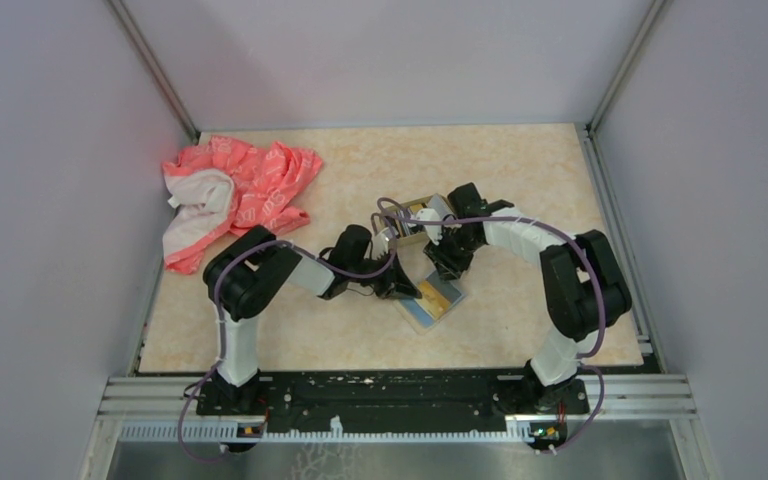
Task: Put the credit cards into the card holder
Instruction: Insert the credit card into the card slot.
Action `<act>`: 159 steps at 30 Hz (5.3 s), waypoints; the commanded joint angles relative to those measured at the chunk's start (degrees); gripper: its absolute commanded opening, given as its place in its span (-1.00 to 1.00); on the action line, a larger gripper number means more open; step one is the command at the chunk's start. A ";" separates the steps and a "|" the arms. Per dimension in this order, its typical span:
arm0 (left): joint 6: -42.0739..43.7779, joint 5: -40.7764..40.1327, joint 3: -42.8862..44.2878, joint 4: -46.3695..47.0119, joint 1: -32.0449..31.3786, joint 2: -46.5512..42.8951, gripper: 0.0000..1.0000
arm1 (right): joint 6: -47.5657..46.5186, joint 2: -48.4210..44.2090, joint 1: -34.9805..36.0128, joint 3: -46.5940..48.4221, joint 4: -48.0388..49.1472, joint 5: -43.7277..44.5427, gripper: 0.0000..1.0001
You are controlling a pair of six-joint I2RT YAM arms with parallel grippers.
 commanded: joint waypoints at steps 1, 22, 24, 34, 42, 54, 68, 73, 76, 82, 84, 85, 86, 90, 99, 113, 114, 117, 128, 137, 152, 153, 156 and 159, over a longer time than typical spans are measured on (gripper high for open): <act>2.45 -1.95 -1.48 -5.02 -1.11 -0.51 -1.00 | 0.29 1.91 1.81 0.31 0.06 -1.55 -0.30; -2.65 -2.41 -3.91 4.50 -1.11 1.28 -0.76 | -22.28 -22.92 10.41 -10.96 3.10 -15.41 -0.29; -2.78 -2.44 -3.96 4.68 -1.11 1.16 -0.68 | -30.61 -23.20 13.61 -13.20 1.42 -16.22 -0.56; -3.15 -2.12 -3.96 5.11 -1.12 1.23 -0.59 | -25.59 -12.51 29.28 -14.19 9.53 8.18 -0.92; -3.08 -1.99 -3.87 5.28 -1.11 1.36 -0.58 | -25.44 -14.38 29.99 -12.86 7.05 5.53 -0.93; -2.73 -2.12 -3.47 4.62 -1.15 1.68 -0.58 | -24.17 -15.82 27.50 -12.33 7.29 6.02 -0.93; -2.29 -2.04 -3.00 3.73 -1.11 1.67 -0.57 | -22.26 -12.19 28.37 -13.11 11.02 13.99 -0.93; -2.29 -1.95 -2.91 3.69 -1.11 1.83 -0.56 | -22.05 -11.28 29.29 -13.29 11.60 15.92 -0.92; -2.30 -1.78 -2.83 3.81 -1.13 2.02 -0.55 | -22.03 -11.38 29.28 -13.31 11.72 16.66 -0.92; -2.20 -1.68 -2.98 3.80 -1.11 2.20 -0.52 | -22.11 -11.60 29.31 -13.00 11.34 20.23 -0.92; -2.12 -1.66 -3.08 3.68 -1.11 2.20 -0.51 | -22.20 -12.03 28.99 -12.67 10.74 20.92 -0.92; -2.11 -1.68 -3.09 3.65 -1.11 2.22 -0.50 | -22.24 -12.37 28.68 -12.51 10.49 20.84 -0.92; -2.11 -1.68 -3.09 3.72 -1.12 2.20 -0.49 | -22.34 -12.80 28.19 -12.38 10.10 20.49 -0.92; -2.00 -1.68 -2.89 3.43 -1.11 2.22 -0.48 | -22.89 -14.15 26.48 -12.15 9.03 19.65 -0.93; -1.85 -2.02 -2.63 2.87 -1.11 2.37 -0.43 | -21.42 -13.28 25.42 -11.13 9.27 24.24 -0.93; -2.01 -3.23 -4.53 4.04 -1.11 0.09 -0.51 | -23.23 -12.99 26.38 -11.16 5.90 11.36 -0.92; -2.02 -3.38 -4.81 4.06 -1.11 -0.24 -0.52 | -22.78 -12.31 26.80 -11.12 6.26 12.24 -0.92; -1.94 -3.55 -5.53 4.31 -1.11 -0.78 -0.55 | -21.43 -10.83 27.39 -10.96 7.52 15.27 -0.92; -1.63 -3.56 -6.40 4.54 -1.11 -0.29 -0.72 | -20.10 -8.68 27.39 -10.94 9.24 23.67 -0.92; -1.08 -3.44 -6.18 4.44 -1.15 1.32 -0.78 | -20.19 -10.93 25.88 -10.60 9.03 26.71 -0.92; 7.61 -7.13 -4.38 -3.56 -3.07 -13.30 -0.51 | -18.23 -21.96 13.26 -6.86 2.53 -4.66 -0.70; 8.43 -8.52 -5.58 -3.94 -3.04 -15.32 -0.50 | -17.68 -22.90 11.30 -6.84 2.51 -7.15 -0.64; 11.41 -11.79 -10.08 -4.18 -3.04 -22.67 -0.47 | -14.63 -25.15 5.94 -7.05 3.75 -12.92 -0.34; 13.32 -14.22 -16.81 -0.85 -3.08 -31.01 -0.41 | -10.57 -25.14 2.10 -7.82 5.81 -14.89 0.00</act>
